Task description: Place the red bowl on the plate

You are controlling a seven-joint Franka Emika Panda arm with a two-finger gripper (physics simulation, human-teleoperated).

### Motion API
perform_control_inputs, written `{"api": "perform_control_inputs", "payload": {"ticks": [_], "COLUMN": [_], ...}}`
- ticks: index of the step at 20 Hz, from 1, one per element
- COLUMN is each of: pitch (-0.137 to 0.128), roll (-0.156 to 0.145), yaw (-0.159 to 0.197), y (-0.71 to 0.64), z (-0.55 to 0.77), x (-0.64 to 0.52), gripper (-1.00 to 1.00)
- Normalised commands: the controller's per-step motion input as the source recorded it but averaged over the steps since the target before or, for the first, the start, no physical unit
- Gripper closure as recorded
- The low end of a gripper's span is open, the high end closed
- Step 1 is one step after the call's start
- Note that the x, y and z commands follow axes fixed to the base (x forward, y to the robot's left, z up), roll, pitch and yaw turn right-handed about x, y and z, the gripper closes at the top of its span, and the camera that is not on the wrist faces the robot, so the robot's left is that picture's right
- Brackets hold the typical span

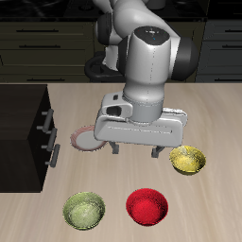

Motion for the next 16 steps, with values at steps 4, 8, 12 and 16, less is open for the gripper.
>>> {"api": "perform_control_inputs", "payload": {"ticks": [4, 8, 12, 16], "pitch": [-0.007, 0.008, 0.008, 0.002], "roll": [0.015, -0.005, -0.022, -0.025], "yaw": [0.012, 0.010, 0.008, 0.009], "y": [0.03, -0.01, -0.12, -0.16], "z": [-0.16, -0.17, -0.16, -0.16], "x": [0.08, 0.09, 0.15, 0.13], "gripper": [-1.00, -1.00, -1.00, -1.00]}}
